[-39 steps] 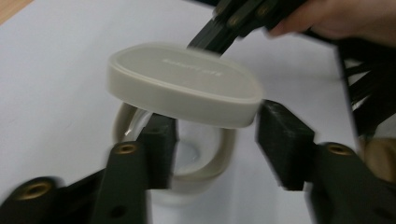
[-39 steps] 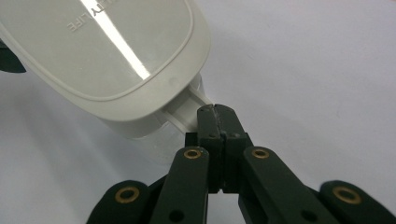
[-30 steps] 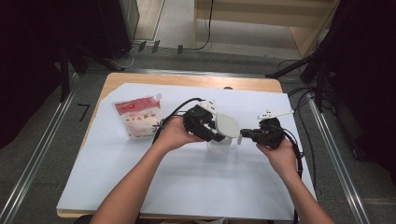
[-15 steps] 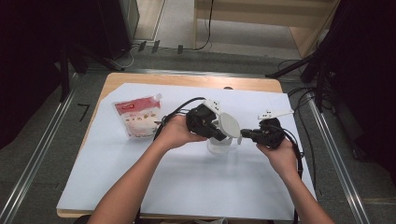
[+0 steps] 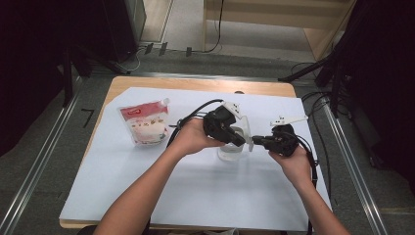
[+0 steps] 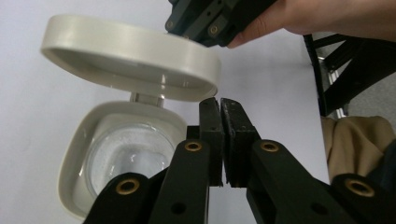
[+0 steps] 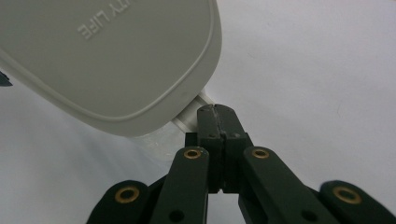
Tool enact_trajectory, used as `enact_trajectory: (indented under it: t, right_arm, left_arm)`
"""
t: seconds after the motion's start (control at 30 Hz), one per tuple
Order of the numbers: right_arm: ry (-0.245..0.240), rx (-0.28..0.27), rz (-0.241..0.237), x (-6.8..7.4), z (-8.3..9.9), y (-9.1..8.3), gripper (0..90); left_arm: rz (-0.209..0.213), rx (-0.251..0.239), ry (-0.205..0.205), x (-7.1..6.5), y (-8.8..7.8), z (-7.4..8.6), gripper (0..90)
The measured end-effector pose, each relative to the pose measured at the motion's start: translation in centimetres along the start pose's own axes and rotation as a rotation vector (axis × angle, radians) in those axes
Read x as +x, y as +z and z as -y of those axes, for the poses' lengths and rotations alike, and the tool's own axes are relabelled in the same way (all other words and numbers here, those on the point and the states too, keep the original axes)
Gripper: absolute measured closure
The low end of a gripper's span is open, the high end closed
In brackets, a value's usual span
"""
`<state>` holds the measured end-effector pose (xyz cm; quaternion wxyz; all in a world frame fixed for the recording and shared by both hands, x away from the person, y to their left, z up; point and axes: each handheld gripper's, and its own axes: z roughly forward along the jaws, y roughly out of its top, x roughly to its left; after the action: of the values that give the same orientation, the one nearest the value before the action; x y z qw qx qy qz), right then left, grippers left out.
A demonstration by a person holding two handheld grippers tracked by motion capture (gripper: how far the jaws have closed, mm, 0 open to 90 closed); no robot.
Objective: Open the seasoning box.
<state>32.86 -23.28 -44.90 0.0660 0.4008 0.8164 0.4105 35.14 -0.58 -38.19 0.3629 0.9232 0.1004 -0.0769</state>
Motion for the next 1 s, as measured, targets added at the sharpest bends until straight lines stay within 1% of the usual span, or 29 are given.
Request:
enact_trajectory:
  t: [0.03,0.13,0.17,0.27,0.33,0.43,0.5,0.6,0.67,0.73,0.83,0.9,0.97,1.0]
  right_arm:
    - [0.002,0.000,-0.001,0.0,0.0,0.0,90.0]
    - [0.001,-0.002,-0.001,0.0,0.0,0.0,90.0]
    - [0.000,-0.002,0.001,0.0,0.0,0.0,90.0]
    - [-0.002,-0.002,-0.001,-0.1,0.1,0.0,90.0]
    - [0.000,-0.004,-0.004,-0.1,0.1,0.0,90.0]
    - [0.002,-0.007,-0.006,-0.1,0.1,0.0,90.0]
    - [0.009,-0.013,-0.012,-0.1,0.1,-0.1,90.0]
    - [-0.002,-0.021,-0.007,-0.1,0.1,-0.3,89.1]
    - [-0.001,-0.022,-0.011,0.0,0.2,-0.4,88.3]
    - [-0.001,-0.027,-0.011,0.0,0.2,-0.5,86.5]
    - [-0.002,-0.032,-0.015,0.0,0.4,-0.7,83.1]
    - [-0.002,-0.039,-0.026,-0.1,0.5,-0.9,80.6]
    - [0.007,-0.051,-0.025,-0.1,0.7,-1.1,77.6]
    - [0.013,-0.055,-0.034,-0.2,0.8,-1.2,75.5]
  left_arm:
    - [0.000,0.006,0.007,0.0,0.1,-0.2,88.4]
    - [0.002,0.007,0.009,-0.1,0.5,-0.6,88.4]
    - [0.003,0.007,0.002,-0.1,0.5,-0.7,88.2]
    - [0.005,0.016,0.005,-0.1,0.7,-0.7,86.7]
    - [0.008,0.018,-0.008,-0.1,0.7,-0.6,84.2]
    - [0.008,0.009,-0.023,0.1,0.2,-0.5,77.2]
    - [-0.013,-0.007,-0.028,0.1,-0.1,-0.3,69.9]
    - [0.000,-0.037,-0.061,0.3,-0.7,-0.1,59.3]
    - [0.007,-0.050,-0.066,0.3,-1.0,0.1,54.9]
    - [-0.004,-0.054,-0.090,0.4,-1.3,0.3,48.2]
    - [-0.007,-0.059,-0.110,0.6,-1.7,0.8,45.2]
    - [-0.017,-0.060,-0.107,0.6,-2.0,1.3,43.3]
    - [-0.031,-0.070,-0.107,0.6,-2.2,1.7,41.5]
    - [-0.035,-0.072,-0.109,0.6,-2.3,1.9,40.7]
